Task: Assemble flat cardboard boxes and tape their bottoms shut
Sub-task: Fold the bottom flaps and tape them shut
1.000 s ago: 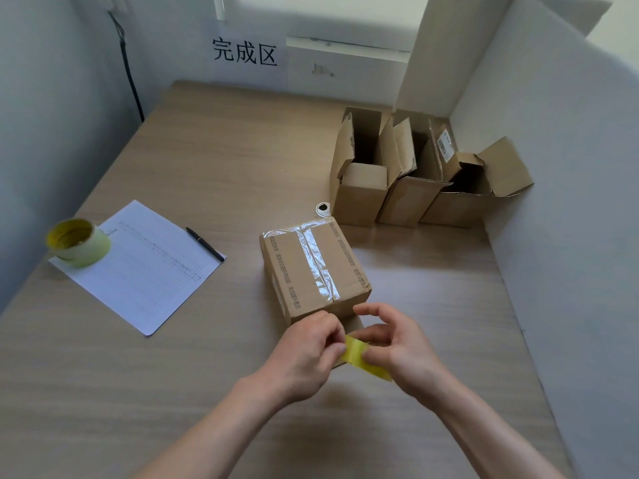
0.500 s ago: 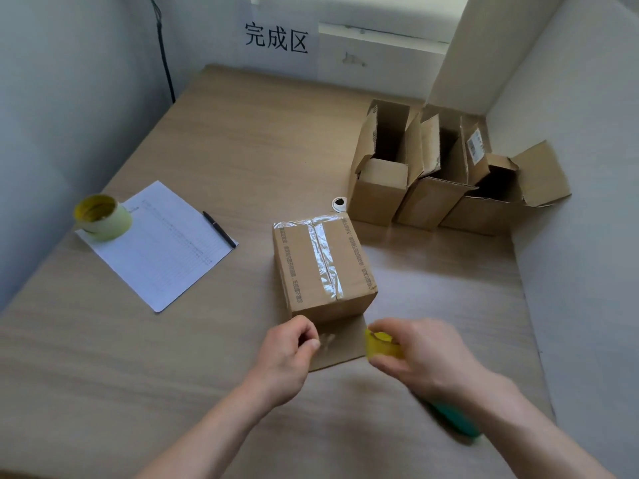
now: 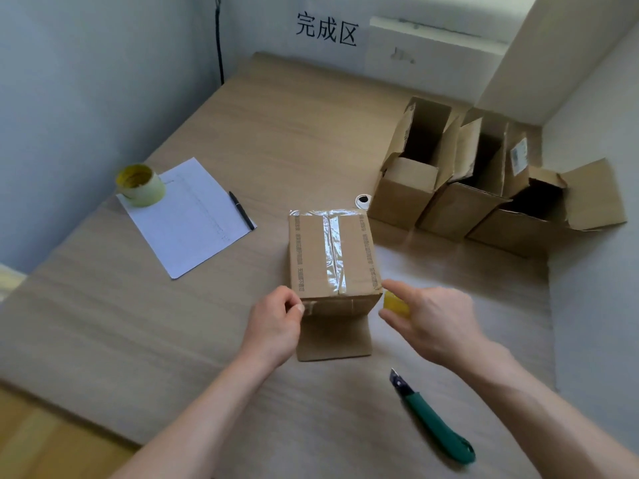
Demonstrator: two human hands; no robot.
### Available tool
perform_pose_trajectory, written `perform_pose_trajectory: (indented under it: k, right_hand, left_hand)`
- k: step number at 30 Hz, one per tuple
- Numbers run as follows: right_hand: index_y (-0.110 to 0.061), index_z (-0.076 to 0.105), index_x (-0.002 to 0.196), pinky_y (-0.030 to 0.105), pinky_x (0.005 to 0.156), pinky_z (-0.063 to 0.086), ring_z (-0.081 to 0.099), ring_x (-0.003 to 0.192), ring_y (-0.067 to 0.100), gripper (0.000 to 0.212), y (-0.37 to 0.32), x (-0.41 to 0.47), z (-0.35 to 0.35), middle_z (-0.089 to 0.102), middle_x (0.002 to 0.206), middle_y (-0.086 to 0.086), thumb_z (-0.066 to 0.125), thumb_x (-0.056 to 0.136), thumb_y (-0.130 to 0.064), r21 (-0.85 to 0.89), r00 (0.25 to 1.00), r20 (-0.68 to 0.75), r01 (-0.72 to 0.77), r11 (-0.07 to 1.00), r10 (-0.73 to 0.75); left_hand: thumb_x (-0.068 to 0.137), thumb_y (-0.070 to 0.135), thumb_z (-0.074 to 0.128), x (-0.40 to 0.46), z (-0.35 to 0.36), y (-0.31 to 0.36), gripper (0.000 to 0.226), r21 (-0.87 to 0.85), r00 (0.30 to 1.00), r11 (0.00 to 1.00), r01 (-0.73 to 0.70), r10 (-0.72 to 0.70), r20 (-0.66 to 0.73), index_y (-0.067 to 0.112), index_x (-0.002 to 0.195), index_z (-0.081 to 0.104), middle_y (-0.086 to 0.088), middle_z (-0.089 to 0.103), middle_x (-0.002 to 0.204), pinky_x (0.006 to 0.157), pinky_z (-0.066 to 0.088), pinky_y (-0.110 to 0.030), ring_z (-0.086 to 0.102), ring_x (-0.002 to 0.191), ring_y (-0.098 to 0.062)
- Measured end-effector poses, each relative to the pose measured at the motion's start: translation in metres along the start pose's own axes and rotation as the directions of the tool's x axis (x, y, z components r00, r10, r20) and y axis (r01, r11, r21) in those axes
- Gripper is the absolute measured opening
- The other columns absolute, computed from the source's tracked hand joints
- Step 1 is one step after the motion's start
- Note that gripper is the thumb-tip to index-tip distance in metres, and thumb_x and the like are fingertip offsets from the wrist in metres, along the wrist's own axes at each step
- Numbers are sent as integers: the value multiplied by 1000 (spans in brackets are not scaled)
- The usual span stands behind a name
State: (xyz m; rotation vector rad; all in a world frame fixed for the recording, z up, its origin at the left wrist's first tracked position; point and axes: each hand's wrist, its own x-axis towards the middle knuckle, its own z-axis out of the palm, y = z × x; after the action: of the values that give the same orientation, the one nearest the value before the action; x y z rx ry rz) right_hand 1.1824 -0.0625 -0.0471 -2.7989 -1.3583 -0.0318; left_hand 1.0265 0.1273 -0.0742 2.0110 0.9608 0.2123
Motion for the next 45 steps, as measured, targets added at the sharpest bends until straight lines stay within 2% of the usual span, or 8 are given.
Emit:
perform_pose_trajectory:
  k: [5,8,12,17,32,38,42,45]
  right_hand:
    - [-43,48,131,32,59,36,67,90,26,53,-1,15,1,72,95,-2,40,87,-71,-80,1000,26,-10,997,12]
    - [-46,59,126,32,76,45,63,102,19,52,6,19,-17,71,104,-10,52,78,-67,255,972,230,-102,962,42]
    - [-40,70,111,36,83,48,60,92,10,47,21,17,-36,66,90,-9,62,65,-42,708,932,362,-290,644,21]
    - [-48,54,131,30,75,43,61,104,21,52,12,23,-21,69,106,-10,58,79,-44,164,964,250,-139,977,96]
    - [-38,60,115,33,61,44,65,93,27,42,2,37,34,72,95,-6,40,92,-66,22,983,115,-147,989,143]
    - [-55,38,136,31,58,39,64,95,26,45,-3,45,37,71,99,-6,45,92,-57,73,978,162,-142,987,129]
    - [-58,34,137,32,63,41,62,100,23,43,-4,51,37,66,104,-9,43,95,-50,144,976,212,-87,986,55]
    - [-50,33,135,35,66,50,62,91,25,38,-6,47,41,58,95,-5,34,97,-46,144,981,195,-8,990,-20]
  left_hand:
    - [86,8,56,9,-1,1,17,32,996,998,62,-60,-72,15,71,56,4,57,66,56,31,-28,50,65,-14]
    - [87,7,56,13,-2,0,17,31,993,997,75,-72,-89,14,71,57,4,58,67,54,34,-22,52,67,-15]
    - [87,9,56,15,-6,-5,17,55,990,994,96,-89,-108,15,71,57,6,57,66,54,34,-18,51,66,-11]
    - [87,9,56,14,-8,-13,18,96,988,989,111,-99,-122,16,71,57,6,56,66,51,33,-19,50,64,-7]
    - [82,8,59,35,-8,-24,19,36,969,970,242,-240,-54,17,66,62,4,63,71,62,39,-27,58,74,-20]
    - [60,14,63,45,-13,-27,4,-283,914,870,403,-396,83,12,57,61,-4,55,57,62,39,-32,49,64,-27]
    - [57,37,73,49,-15,-27,52,-20,938,938,345,-345,-29,21,104,56,-2,59,97,71,43,-31,55,84,-26]
    - [70,34,67,51,-16,-28,75,254,995,961,-104,104,14,40,139,40,2,37,135,98,41,-34,41,124,-22]
